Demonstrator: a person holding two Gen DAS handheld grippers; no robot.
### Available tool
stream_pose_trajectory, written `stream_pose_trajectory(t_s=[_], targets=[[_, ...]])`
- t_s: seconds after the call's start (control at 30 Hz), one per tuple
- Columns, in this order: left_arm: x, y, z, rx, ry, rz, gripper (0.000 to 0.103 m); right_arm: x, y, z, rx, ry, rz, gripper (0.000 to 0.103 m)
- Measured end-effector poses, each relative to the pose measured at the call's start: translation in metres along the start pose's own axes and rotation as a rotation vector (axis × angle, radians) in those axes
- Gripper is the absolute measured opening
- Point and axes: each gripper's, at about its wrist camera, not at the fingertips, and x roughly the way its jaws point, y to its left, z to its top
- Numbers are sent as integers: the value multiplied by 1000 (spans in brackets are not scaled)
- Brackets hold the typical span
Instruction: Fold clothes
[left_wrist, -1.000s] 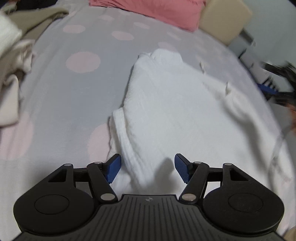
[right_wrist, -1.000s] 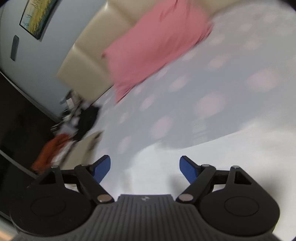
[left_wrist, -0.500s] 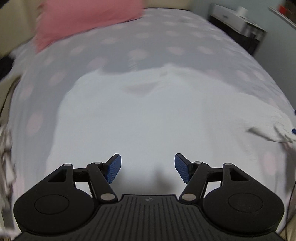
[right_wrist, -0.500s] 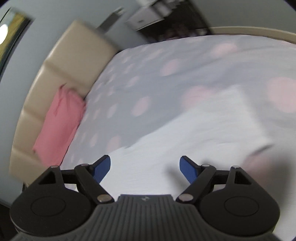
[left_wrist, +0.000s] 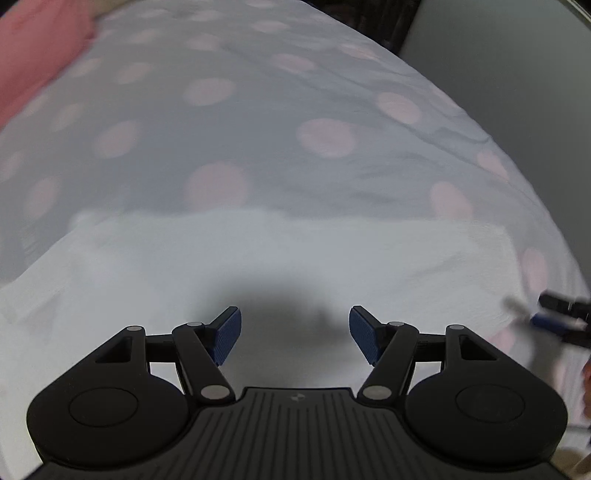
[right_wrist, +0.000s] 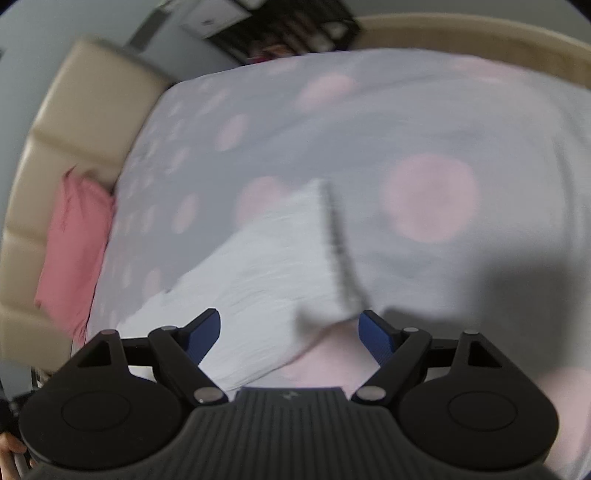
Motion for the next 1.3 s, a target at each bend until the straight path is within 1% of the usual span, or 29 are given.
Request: stream_pose_trajectory(t_s=[0.03, 0.07, 0.17, 0.2, 0.3, 0.4, 0.47, 0.57, 0.67, 0.73, 0.83, 0.87, 0.9, 0.93, 1.03, 1.1, 1.13, 1.17, 1.2, 1.3], targets=[[9, -4, 14, -17, 12, -21, 63, 1, -7, 3, 34, 0, 11, 84], [19, -8, 28, -39, 29, -39, 63, 3, -14, 6, 77, 3, 39, 84], [49, -12, 56, -121, 62, -34, 63, 12, -24, 8, 165, 42, 127, 84], [58, -12, 64, -150, 74, -30, 63, 17, -24, 8, 172, 56, 135, 84], [82, -6, 73, -247, 128, -19, 63, 30, -19, 8, 178, 90, 136, 84], [98, -1, 74, -310, 159, -13, 63, 40, -18, 7, 193, 116, 149, 84], [104, -2, 76, -322, 166, -5, 63, 45, -17, 6, 200, 126, 159, 84], [114, -3, 78, -339, 177, 6, 63, 47, -17, 7, 213, 110, 163, 84], [123, -4, 80, -355, 186, 18, 63, 42, -27, 7, 278, 75, 184, 81], [126, -8, 80, -356, 196, 37, 64, 39, -34, 8, 307, 52, 191, 76], [129, -17, 83, -315, 211, 61, 64, 34, -33, 9, 290, 1, 189, 77], [128, -20, 83, -305, 215, 51, 64, 34, -32, 9, 287, -7, 192, 76], [128, -22, 83, -297, 222, 40, 64, 33, -32, 8, 286, -7, 196, 75], [128, -25, 84, -288, 229, 38, 64, 33, -31, 9, 286, -8, 190, 72], [132, -34, 87, -234, 262, 51, 64, 34, -29, 9, 280, -7, 169, 62], [135, -40, 88, -195, 285, 69, 66, 34, -28, 9, 271, -2, 159, 58], [136, -42, 88, -181, 297, 76, 67, 34, -28, 9, 266, 0, 154, 54], [137, -43, 89, -181, 310, 79, 67, 34, -28, 9, 265, 2, 149, 52], [138, -44, 89, -181, 322, 81, 67, 34, -29, 9, 266, 3, 143, 50], [138, -43, 91, -197, 350, 82, 67, 34, -33, 8, 278, 9, 139, 50]])
